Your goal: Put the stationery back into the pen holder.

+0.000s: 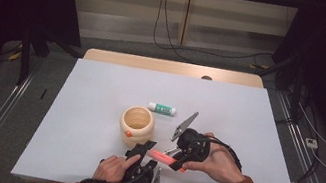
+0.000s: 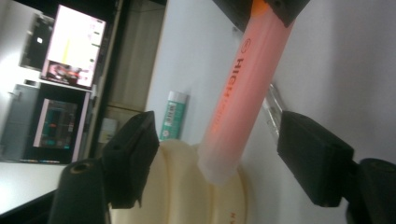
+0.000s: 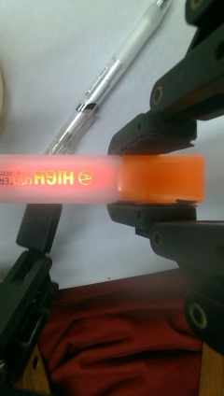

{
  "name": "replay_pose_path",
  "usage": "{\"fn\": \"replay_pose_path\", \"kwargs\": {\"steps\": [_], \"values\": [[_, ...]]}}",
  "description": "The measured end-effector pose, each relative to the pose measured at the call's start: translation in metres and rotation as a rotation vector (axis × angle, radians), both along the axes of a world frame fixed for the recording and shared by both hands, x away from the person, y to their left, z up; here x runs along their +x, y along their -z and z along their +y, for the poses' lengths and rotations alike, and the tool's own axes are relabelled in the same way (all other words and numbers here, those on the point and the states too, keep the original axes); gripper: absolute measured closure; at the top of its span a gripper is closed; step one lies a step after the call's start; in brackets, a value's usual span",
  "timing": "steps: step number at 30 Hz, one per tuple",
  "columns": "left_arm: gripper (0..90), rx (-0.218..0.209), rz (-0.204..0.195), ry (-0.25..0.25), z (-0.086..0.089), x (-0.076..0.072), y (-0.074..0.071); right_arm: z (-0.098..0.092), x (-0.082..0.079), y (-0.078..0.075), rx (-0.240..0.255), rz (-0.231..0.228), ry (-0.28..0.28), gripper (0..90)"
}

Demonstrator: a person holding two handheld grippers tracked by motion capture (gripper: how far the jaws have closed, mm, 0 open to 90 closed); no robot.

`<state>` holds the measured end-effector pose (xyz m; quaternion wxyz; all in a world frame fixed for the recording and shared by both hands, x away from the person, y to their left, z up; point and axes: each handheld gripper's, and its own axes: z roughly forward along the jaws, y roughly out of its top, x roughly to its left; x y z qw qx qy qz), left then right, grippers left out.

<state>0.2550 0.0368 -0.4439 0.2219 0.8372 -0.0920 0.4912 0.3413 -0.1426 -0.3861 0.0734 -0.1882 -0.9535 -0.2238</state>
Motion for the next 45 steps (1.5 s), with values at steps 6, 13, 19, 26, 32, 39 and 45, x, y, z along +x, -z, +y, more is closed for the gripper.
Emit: {"fn": "replay_pose_path", "kwargs": {"steps": [6, 13, 19, 26, 32, 39, 45], "values": [[44.2, 0.063, -0.038, -0.007, -0.007, -0.003, 0.005, 0.003, 0.0, 0.002, -0.014, -0.004, 0.006, 68.3], [53.4, 0.076, -0.071, 0.008, -0.011, -0.006, 0.011, 0.006, 0.002, 0.008, -0.021, 0.006, 0.009, 68.3], [60.2, 0.134, -0.098, 0.039, -0.017, -0.01, 0.012, 0.006, 0.002, 0.008, -0.016, 0.007, 0.031, 68.3], [66.5, 0.111, -0.073, 0.045, -0.02, -0.01, 0.013, 0.007, 0.002, 0.009, 0.001, 0.013, 0.023, 68.3], [73.3, 0.079, -0.037, 0.038, -0.02, -0.009, 0.014, 0.003, 0.004, 0.011, 0.028, 0.017, 0.039, 68.2], [77.3, 0.023, 0.031, 0.046, -0.016, -0.007, 0.006, -0.001, 0.002, 0.008, 0.068, 0.006, 0.038, 67.4], [77.4, -0.081, 0.107, 0.044, -0.009, -0.003, -0.003, -0.007, -0.001, 0.007, 0.108, -0.028, 0.055, 54.2]]}}
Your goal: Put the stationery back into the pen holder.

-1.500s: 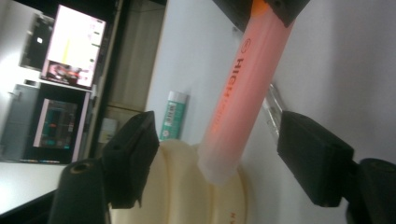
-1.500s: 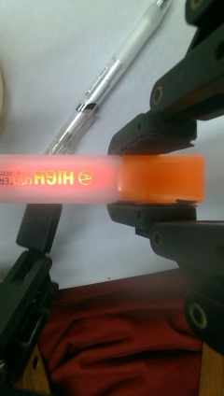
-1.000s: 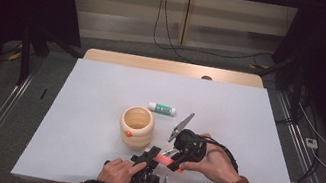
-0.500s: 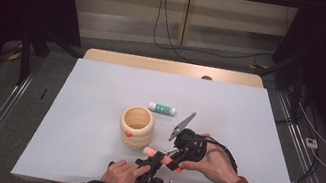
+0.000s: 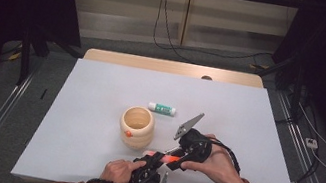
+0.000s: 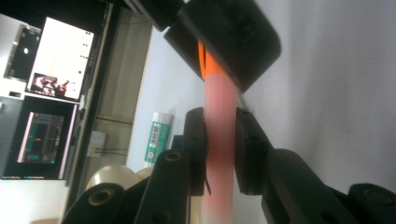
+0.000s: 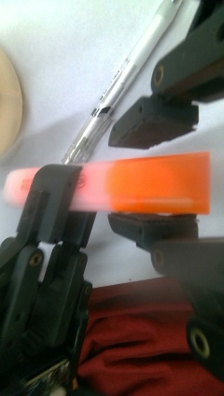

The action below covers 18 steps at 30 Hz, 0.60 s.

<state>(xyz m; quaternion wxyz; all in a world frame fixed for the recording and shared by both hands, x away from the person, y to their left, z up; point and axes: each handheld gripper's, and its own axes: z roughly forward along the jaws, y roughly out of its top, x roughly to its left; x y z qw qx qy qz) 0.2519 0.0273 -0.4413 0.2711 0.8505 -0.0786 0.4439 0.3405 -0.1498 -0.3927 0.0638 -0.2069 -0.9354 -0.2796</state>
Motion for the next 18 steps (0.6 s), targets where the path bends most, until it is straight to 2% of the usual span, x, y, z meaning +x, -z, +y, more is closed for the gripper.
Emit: {"fn": "replay_pose_path", "kwargs": {"steps": [3, 6, 8, 10, 11, 13, 15, 18], "values": [[77.4, -0.026, 0.051, -0.008, 0.003, 0.004, -0.003, -0.004, -0.001, 0.001, 0.014, 0.009, 0.037, 47.0], [77.4, -0.063, 0.119, -0.026, 0.007, 0.01, -0.007, -0.01, -0.002, 0.002, 0.039, -0.003, 0.063, 41.7], [77.4, -0.098, 0.169, -0.035, 0.011, 0.013, -0.01, -0.015, -0.002, 0.003, 0.054, -0.025, 0.088, 34.3], [77.4, -0.135, 0.212, -0.046, 0.014, 0.017, -0.013, -0.021, -0.002, 0.003, 0.076, -0.024, 0.127, 29.2], [77.4, -0.174, 0.236, -0.063, 0.015, 0.018, -0.014, -0.024, -0.002, 0.003, 0.089, -0.031, 0.136, 25.3], [77.4, -0.201, 0.291, -0.073, 0.019, 0.021, -0.017, -0.028, -0.003, 0.003, 0.098, -0.049, 0.175, 16.7], [77.4, -0.234, 0.328, -0.076, 0.023, 0.022, -0.02, -0.032, -0.005, 0.003, 0.097, -0.074, 0.188, 14.6], [77.4, -0.29, 0.397, -0.085, 0.03, 0.027, -0.025, -0.038, -0.007, 0.004, 0.138, -0.085, 0.209, 6.2]]}}
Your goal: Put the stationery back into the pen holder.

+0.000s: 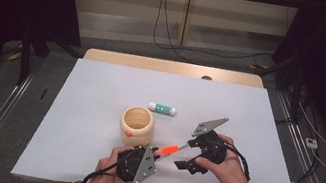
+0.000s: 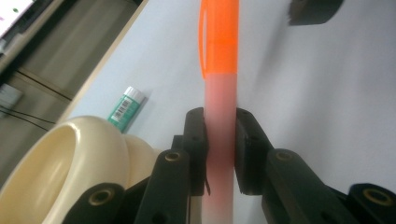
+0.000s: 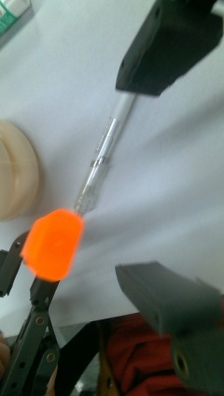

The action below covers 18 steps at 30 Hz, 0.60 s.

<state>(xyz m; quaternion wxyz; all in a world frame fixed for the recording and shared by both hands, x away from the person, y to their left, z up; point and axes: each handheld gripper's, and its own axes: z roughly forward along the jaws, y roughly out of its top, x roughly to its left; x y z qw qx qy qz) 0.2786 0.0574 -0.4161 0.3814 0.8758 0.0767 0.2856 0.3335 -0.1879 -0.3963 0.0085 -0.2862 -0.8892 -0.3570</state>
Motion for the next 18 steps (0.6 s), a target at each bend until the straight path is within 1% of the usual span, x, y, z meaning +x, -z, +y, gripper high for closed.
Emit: {"fn": "replay_pose_path", "kwargs": {"steps": [1, 3, 5, 6, 7, 9, 10, 11, 13, 15, 16, 18], "values": [[77.4, -0.018, 0.017, -0.002, 0.002, 0.002, -0.002, -0.002, -0.001, 0.001, 0.018, 0.009, 0.011, 5.6], [77.4, -0.059, 0.067, -0.011, 0.006, 0.005, -0.004, -0.009, -0.001, 0.003, 0.037, 0.009, 0.045, 9.0], [77.3, -0.096, 0.109, -0.013, 0.01, 0.007, -0.007, -0.015, -0.003, 0.006, 0.04, -0.014, 0.106, 8.0], [77.4, -0.109, 0.125, -0.013, 0.011, 0.008, -0.008, -0.018, -0.004, 0.008, 0.034, -0.023, 0.136, 6.8], [77.4, -0.133, 0.148, -0.014, 0.013, 0.009, -0.009, -0.021, -0.006, 0.01, 0.026, -0.046, 0.161, 7.0], [77.4, -0.162, 0.182, -0.014, 0.015, 0.011, -0.011, -0.027, -0.01, 0.013, 0.016, -0.096, 0.211, 7.6], [77.4, -0.18, 0.201, -0.015, 0.016, 0.012, -0.012, -0.031, -0.012, 0.015, 0.023, -0.116, 0.221, 7.6], [77.3, -0.2, 0.218, -0.016, 0.018, 0.013, -0.013, -0.034, -0.014, 0.016, 0.029, -0.123, 0.227, 7.6], [77.3, -0.223, 0.236, -0.021, 0.02, 0.014, -0.015, -0.037, -0.019, 0.019, 0.026, -0.146, 0.246, 7.6], [77.3, -0.245, 0.251, -0.025, 0.023, 0.014, -0.016, -0.041, -0.024, 0.022, 0.04, -0.183, 0.275, 7.6], [77.3, -0.259, 0.262, -0.024, 0.024, 0.014, -0.017, -0.043, -0.026, 0.023, 0.047, -0.192, 0.278, 8.0], [77.3, -0.275, 0.271, -0.025, 0.027, 0.014, -0.02, -0.049, -0.03, 0.024, 0.061, -0.22, 0.305, 8.0]]}}
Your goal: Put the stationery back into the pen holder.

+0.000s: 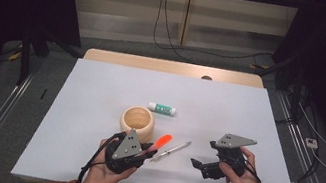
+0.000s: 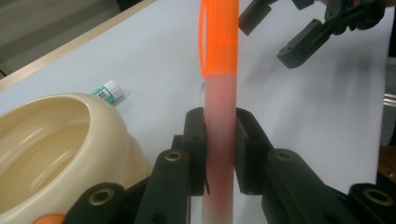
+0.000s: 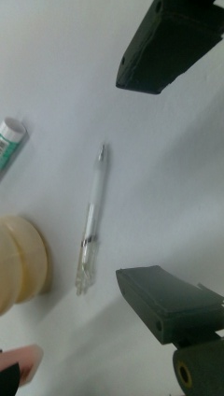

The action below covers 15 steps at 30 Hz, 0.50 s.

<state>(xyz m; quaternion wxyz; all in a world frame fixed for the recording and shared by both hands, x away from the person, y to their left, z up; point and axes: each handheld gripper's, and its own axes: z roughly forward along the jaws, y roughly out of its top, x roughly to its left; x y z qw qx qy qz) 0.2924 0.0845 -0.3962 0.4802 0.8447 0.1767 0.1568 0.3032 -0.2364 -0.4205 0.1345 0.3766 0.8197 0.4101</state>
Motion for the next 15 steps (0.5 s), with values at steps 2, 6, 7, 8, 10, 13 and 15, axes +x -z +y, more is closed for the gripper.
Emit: {"fn": "replay_pose_path", "kwargs": {"steps": [2, 6, 7, 8, 10, 13, 15], "values": [[77.3, -0.037, 0.031, -0.002, 0.003, 0.001, -0.003, -0.006, -0.003, 0.001, 0.005, -0.024, 0.033, 8.0], [77.3, -0.072, 0.037, -0.017, 0.01, 0.009, -0.013, -0.017, -0.01, 0.004, 0.032, -0.059, 0.088, 7.8], [77.3, -0.084, 0.042, -0.02, 0.012, 0.012, -0.017, -0.019, -0.012, 0.005, 0.04, -0.072, 0.097, 7.7], [77.3, -0.096, 0.047, -0.024, 0.014, 0.014, -0.02, -0.021, -0.014, 0.007, 0.051, -0.081, 0.111, 7.6], [77.3, -0.116, 0.046, -0.035, 0.017, 0.019, -0.027, -0.024, -0.017, 0.011, 0.067, -0.101, 0.133, 7.5], [77.3, -0.141, 0.05, -0.058, 0.024, 0.025, -0.033, -0.028, -0.02, 0.015, 0.072, -0.112, 0.149, 7.4], [77.3, -0.162, 0.056, -0.072, 0.03, 0.029, -0.035, -0.032, -0.022, 0.017, 0.081, -0.126, 0.165, 7.4]]}}
